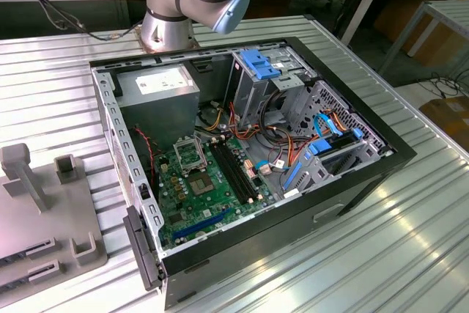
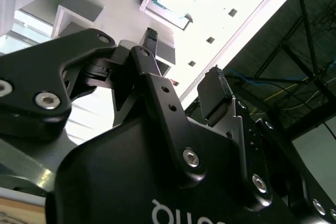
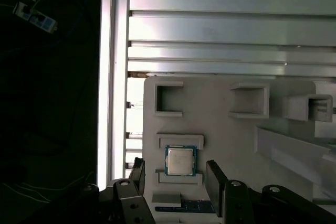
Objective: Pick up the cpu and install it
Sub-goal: 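Pick up the cpu and move it towards the insertion slot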
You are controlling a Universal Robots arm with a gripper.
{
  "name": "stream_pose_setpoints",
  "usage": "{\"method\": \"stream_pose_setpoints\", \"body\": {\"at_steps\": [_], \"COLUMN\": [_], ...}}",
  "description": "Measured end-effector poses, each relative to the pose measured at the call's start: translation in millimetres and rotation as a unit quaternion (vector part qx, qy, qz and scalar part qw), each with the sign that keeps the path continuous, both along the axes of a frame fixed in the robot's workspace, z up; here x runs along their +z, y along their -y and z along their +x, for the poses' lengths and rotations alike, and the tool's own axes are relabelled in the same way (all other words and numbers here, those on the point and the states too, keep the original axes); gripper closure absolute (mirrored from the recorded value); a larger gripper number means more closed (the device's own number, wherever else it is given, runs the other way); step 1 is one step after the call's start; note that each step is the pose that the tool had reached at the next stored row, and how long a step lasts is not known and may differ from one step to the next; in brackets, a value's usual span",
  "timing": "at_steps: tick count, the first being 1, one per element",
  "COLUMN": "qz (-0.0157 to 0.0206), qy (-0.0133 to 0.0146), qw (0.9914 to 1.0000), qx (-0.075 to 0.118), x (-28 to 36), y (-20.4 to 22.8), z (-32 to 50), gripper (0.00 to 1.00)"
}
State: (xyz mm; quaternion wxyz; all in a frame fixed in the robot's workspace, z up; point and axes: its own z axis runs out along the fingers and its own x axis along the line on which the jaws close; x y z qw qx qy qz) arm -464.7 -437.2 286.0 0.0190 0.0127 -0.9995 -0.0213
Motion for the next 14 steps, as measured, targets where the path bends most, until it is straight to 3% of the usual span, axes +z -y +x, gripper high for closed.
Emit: {"method": "stream_pose_setpoints", "body": {"at_steps": [7, 14], "qz": [-0.0033, -0.0082], "qy": [0.0000, 0.0000], "qw": [0.99999, 0.99997], "qx": [0.000, 0.000], "x": [-10.6, -19.1], "y": [6.6, 7.0], "z": [0.0, 3.7], "gripper": [0.42, 0.42]}}
